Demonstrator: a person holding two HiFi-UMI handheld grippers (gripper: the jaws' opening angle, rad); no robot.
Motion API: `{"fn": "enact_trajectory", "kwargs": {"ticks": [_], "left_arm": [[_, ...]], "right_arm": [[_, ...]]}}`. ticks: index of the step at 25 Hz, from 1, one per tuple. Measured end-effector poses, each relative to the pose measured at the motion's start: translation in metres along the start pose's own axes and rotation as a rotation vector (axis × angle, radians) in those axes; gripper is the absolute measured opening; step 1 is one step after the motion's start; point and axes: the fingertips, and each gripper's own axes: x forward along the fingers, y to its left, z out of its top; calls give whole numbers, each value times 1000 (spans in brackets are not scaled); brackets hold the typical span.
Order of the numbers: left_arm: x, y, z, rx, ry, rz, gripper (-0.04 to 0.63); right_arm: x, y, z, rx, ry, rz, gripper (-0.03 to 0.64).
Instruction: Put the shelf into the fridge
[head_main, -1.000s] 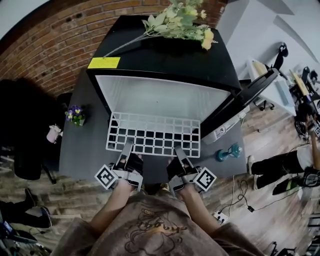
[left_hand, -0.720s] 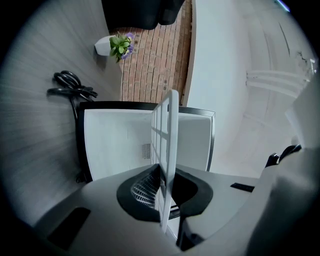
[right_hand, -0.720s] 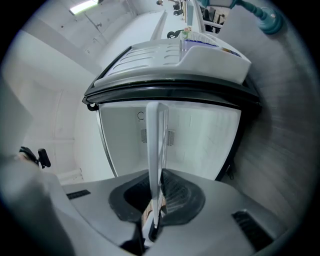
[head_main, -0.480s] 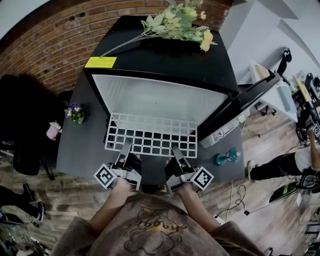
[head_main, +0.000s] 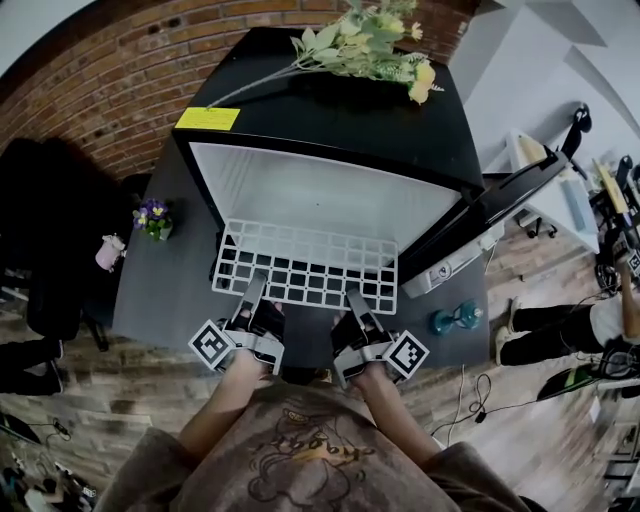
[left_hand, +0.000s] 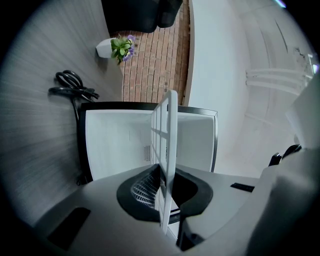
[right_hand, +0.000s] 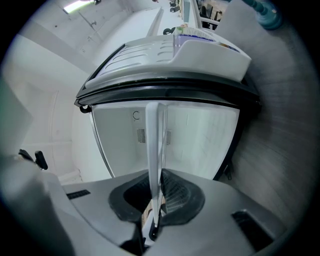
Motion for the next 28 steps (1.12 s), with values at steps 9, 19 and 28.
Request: {"fn": "enact_trajectory", "kwargs": {"ticks": [9, 19, 28], "left_arm": [[3, 1, 1, 2, -1, -1, 49], [5, 2, 2, -2, -4, 4, 49], [12, 2, 4, -10, -12, -8, 49]], "right_arm": [[3, -1, 1, 13, 1, 7, 28], [5, 0, 1, 5, 5, 8, 28], [10, -2, 5, 1, 7, 4, 28]]}}
